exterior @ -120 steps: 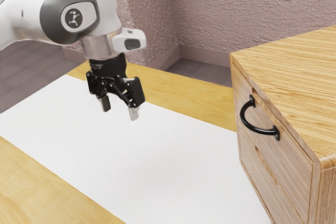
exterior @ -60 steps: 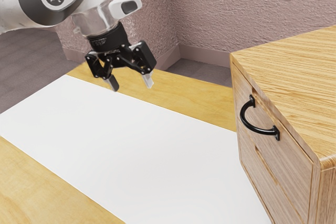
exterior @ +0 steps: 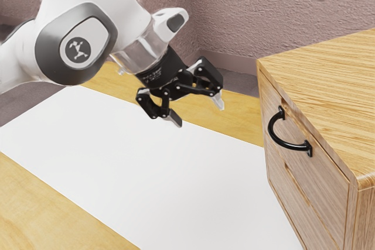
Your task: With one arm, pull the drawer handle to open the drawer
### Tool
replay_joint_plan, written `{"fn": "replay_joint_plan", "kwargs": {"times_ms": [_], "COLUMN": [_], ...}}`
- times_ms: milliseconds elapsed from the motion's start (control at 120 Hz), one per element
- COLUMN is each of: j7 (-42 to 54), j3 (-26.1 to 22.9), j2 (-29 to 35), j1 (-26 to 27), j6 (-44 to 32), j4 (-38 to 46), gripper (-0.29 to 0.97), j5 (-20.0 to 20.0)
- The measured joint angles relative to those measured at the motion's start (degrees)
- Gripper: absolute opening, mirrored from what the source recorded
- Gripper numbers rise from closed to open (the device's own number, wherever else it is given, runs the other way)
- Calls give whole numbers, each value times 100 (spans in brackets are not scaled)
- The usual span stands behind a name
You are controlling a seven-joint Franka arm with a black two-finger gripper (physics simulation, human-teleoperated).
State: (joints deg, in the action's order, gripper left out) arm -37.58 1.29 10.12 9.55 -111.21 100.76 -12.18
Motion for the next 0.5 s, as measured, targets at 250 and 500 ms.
{"fn": "replay_joint_plan", "kwargs": {"times_ms": [250,500], "j7": [-537,-893], "j3": [-25,-176], "j2": [341,340], "j1": [527,694], "j6": [-1095,-1612], "j4": [649,819], "gripper": [68,68], "j5": [-130,-233]}}
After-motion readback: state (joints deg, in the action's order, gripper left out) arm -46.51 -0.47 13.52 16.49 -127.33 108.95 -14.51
